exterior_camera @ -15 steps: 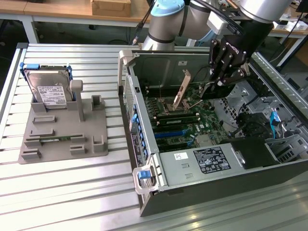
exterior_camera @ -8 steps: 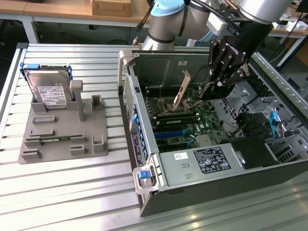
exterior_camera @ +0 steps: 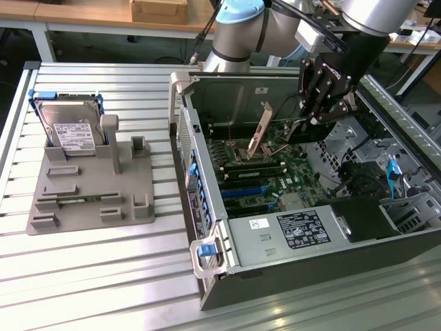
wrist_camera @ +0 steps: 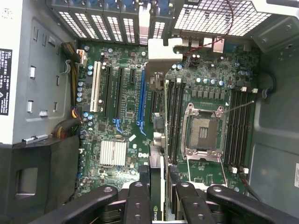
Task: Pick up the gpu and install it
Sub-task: 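Insert the gpu into the slot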
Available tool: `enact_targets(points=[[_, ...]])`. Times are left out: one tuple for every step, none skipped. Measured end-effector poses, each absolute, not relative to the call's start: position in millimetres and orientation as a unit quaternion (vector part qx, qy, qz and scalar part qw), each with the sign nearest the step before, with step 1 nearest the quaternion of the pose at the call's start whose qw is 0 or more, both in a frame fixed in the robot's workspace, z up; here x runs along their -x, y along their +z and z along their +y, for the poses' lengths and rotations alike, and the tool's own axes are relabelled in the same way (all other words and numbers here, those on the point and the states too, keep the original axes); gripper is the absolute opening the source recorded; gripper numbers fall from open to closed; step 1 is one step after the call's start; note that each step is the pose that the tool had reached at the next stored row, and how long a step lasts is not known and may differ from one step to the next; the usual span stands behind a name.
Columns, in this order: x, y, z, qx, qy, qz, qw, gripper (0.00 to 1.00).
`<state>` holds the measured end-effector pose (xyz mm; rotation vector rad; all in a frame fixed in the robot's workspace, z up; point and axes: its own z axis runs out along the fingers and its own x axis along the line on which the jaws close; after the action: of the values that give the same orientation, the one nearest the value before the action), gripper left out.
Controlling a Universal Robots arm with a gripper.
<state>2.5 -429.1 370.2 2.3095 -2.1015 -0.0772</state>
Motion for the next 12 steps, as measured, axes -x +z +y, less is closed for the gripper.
enact_targets(points=[[-2.5,369.9,-429.1,-0.739,-0.025,-0.673,0.009,0.26],[-2.5,369.7,-429.1,-0.739,-0.025,-0.673,0.009,0.26],[-2.5,369.4,-429.1,-0.739,-0.025,-0.673,0.009,0.26],[-2.5,369.1,-429.1,-0.739,-0.025,-0.673,0.009,0.26],[-2.5,368.9,-429.1,-0.739,-0.025,-0.673,0.009,0.26],[-2.5,368.5,-429.1,-0.739,-0.025,-0.673,0.009,0.26],[-2.5,368.2,-429.1,-0.739,-0.025,-0.673,0.009,0.26],[-2.5,368.0,-429.1,-0.739,-0.025,-0.673,0.009,0.26],[-2.5,367.8,-429.1,-0.739,-0.025,-0.673,0.009,0.26],[-2.5,367.6,-429.1,-0.739,-0.025,-0.673,0.009,0.26],[-2.5,367.4,-429.1,-0.739,-0.025,-0.673,0.009,0.26],[-2.5,367.1,-429.1,-0.739,-0.025,-0.673,0.009,0.26]])
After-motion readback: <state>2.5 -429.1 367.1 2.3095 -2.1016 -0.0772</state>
